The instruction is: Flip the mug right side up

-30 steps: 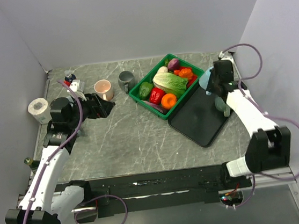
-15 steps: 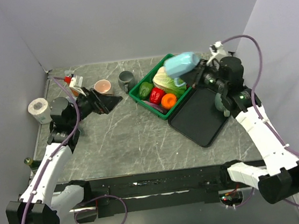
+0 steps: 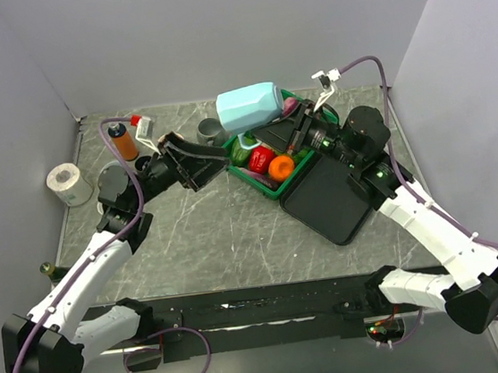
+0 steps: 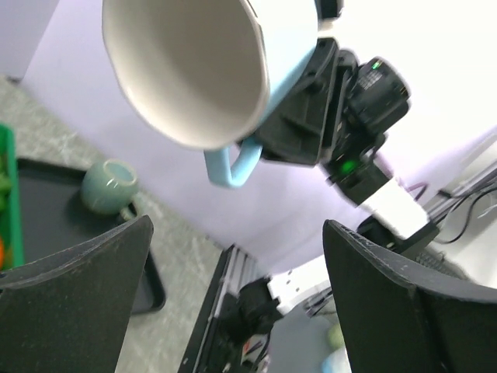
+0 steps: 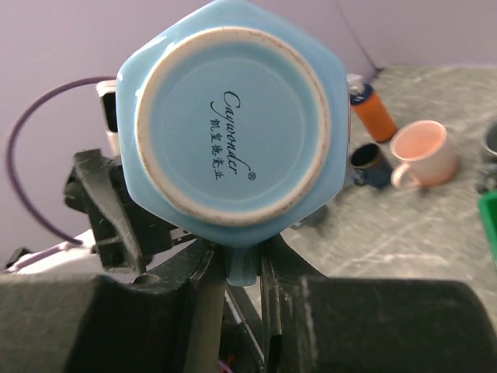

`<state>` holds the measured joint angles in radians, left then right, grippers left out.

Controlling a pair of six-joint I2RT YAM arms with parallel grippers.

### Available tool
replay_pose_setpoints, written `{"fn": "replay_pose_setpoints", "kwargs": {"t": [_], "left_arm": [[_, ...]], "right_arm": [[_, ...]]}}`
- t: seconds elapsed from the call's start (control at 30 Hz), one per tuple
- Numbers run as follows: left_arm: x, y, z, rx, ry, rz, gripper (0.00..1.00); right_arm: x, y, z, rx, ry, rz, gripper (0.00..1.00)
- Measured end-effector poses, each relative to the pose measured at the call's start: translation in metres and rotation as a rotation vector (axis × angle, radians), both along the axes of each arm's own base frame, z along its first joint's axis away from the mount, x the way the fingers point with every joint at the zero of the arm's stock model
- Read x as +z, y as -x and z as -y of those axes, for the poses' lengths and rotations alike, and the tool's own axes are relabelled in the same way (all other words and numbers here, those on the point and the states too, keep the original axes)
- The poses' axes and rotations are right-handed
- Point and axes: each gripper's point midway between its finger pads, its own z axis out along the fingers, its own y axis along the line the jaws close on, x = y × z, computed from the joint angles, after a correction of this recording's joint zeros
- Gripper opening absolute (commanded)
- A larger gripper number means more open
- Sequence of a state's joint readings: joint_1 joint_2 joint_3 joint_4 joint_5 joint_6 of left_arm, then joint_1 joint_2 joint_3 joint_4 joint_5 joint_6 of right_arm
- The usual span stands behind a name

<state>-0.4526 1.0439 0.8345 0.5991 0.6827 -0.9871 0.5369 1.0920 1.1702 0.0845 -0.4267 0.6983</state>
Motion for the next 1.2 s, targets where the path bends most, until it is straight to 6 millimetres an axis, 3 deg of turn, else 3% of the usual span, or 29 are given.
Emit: {"fn": "replay_pose_setpoints", "kwargs": {"t": [0.17, 0.43, 0.77, 1.2], "left_arm": [[0.017, 0.000, 0.003, -0.021, 0.085, -0.012, 0.96], [0.033, -0.008, 0.009, -0.048, 0.135, -0.045, 0.99], [0.036, -0.010, 0.013, -0.065, 0.158, -0.053, 0.57], [0.043, -0.008, 0.015, -0.070, 0.197, -0.072, 0.43]], "right_arm": [[0.008, 0.008, -0.015, 0.069, -0.038, 0.019, 0.00], [0.003, 0.011, -0.035, 0.174, -0.062, -0.009, 0.00], [0.015, 0.020, -0.037, 0.219, -0.099, 0.008, 0.00], [0.022, 0.018, -0.038, 0.216, -0.135, 0.031, 0.00]]}}
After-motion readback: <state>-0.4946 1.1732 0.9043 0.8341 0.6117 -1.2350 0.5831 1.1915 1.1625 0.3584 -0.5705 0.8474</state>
